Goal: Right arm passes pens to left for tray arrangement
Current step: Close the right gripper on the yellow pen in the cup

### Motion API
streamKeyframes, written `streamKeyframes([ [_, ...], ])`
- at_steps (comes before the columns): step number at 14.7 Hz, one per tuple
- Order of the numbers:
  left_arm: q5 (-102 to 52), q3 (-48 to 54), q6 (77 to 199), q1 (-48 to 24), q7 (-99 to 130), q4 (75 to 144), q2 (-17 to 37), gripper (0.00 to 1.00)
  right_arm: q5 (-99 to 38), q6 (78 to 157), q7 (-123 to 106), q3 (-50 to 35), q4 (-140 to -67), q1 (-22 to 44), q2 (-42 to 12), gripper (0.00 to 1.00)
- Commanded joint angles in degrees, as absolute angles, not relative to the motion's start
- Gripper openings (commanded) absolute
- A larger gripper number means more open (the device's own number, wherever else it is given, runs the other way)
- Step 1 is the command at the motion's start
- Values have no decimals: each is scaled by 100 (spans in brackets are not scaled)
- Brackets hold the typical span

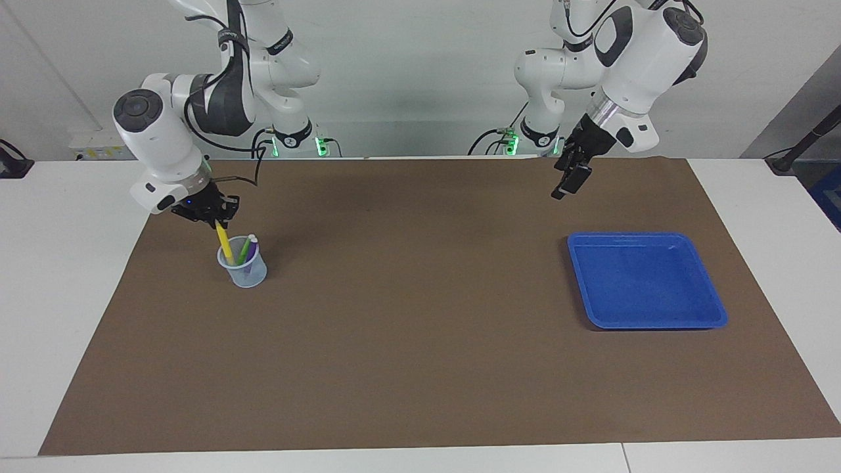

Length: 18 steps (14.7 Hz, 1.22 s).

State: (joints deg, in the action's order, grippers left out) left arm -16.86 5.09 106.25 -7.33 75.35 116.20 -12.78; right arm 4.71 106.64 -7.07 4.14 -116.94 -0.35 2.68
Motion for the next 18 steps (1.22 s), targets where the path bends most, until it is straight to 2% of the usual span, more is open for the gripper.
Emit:
streamKeyframes([
  [1,-1836,466,10801,-939,7664,11786,-1424,100,405,10144,-747,378,-11295,-44,281,0],
  [11,-1881,466,10977,-1002,7716,11821,-1424,100,-280,8992,-738,290,-10451,-53,413,0],
  [18,-2135,466,11461,-1099,8481,11988,-1424,100,-1325,8623,-808,290,-10389,-62,483,0],
])
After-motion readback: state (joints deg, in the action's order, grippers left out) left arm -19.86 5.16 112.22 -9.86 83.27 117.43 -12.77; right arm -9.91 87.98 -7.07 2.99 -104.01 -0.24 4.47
